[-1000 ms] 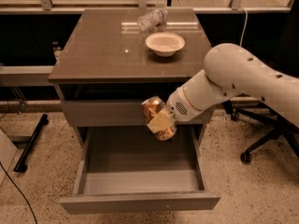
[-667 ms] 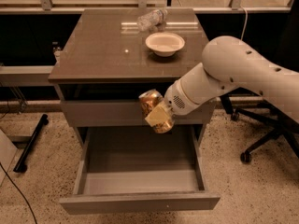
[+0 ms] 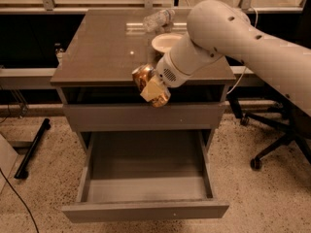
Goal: Pick orange can from middle drawer and place on counter
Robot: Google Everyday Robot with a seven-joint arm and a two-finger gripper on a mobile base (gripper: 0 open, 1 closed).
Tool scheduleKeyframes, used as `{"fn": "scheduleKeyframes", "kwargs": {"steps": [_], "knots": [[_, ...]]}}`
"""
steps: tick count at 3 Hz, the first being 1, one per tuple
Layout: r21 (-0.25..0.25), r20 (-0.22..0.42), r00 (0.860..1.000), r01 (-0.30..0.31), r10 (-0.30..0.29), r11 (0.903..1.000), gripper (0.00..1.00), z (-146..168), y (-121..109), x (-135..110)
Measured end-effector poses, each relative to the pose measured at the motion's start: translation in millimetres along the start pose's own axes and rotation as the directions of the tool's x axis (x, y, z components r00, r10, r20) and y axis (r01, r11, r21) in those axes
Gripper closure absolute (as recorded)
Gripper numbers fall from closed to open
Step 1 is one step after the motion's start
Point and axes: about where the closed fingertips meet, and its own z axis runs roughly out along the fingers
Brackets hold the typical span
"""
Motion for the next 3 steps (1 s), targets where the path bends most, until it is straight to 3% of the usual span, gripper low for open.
{"fn": "scheduleKeyframes", "kwargs": {"steps": [2, 3], "knots": [[0.059, -0.051, 0.99, 0.131, -0.128, 0.9896, 1.0, 15.2, -38.0, -72.2], [0.088, -0.057, 0.985, 0.169, -0.165, 0.9816, 1.0, 20.7, -59.6, -113.2]]}}
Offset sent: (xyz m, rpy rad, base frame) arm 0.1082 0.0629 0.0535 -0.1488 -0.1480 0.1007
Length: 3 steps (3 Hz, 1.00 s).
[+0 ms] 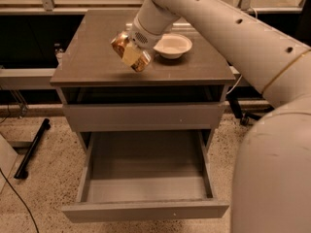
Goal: Pick orange can from middle drawer and place on counter
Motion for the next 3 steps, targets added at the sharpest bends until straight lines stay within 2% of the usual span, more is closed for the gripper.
{"fn": "scheduleKeyframes", "kwargs": {"steps": [1, 2, 3], "knots": [[0.02, 0.0, 1.0, 0.009, -0.009, 0.9998, 1.0, 2.7, -19.7, -20.2], [0.012, -0.014, 1.0, -0.015, 0.015, 0.9998, 0.82, 14.7, -42.3, -22.4], [0.013, -0.043, 0.997, -0.059, 0.059, 0.9982, 0.59, 28.6, -61.9, -10.8]]}}
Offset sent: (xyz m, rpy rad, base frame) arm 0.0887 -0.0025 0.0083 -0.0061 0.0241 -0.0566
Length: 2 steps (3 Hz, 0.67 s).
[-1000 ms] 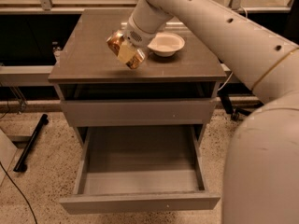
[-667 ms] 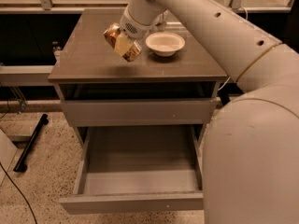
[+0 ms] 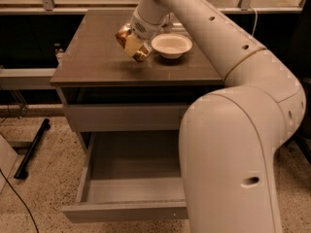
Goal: Pick orange can from middle drawer and place on counter
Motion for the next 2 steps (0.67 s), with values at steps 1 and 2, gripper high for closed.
{"fn": "scheduleKeyframes", "kwargs": {"steps": [1, 2], "knots": [[0.002, -0.038, 0.998, -0.041, 0.041, 0.9992, 0.35, 13.8, -14.1, 15.5], [-0.003, -0.052, 0.996, -0.068, 0.068, 0.9977, 0.12, 20.6, -21.2, 25.3]]}}
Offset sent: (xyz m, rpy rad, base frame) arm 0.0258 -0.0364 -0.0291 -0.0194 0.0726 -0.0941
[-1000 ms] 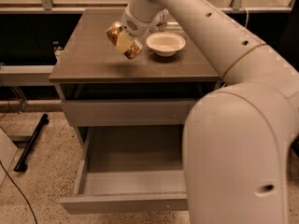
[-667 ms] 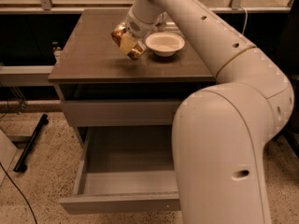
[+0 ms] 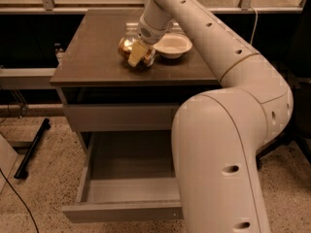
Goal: Pick orange can from middle drawer and place on counter
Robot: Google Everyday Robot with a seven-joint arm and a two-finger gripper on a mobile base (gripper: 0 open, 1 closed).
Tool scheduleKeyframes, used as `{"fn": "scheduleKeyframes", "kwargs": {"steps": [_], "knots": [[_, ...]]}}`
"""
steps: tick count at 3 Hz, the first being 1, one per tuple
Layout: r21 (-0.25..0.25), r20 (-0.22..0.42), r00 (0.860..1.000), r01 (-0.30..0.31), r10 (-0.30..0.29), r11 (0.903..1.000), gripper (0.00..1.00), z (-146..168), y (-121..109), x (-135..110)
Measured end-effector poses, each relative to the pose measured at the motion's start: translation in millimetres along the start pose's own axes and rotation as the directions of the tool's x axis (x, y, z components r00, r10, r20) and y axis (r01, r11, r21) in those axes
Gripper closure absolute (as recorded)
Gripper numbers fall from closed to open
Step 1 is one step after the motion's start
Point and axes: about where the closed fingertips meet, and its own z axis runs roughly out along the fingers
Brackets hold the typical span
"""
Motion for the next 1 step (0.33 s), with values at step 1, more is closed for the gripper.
{"fn": "scheduleKeyframes", "kwargs": {"steps": [1], "knots": [[-0.003, -0.002, 1.0, 0.0, 0.0, 1.0, 0.0, 3.5, 0.3, 0.2]]}}
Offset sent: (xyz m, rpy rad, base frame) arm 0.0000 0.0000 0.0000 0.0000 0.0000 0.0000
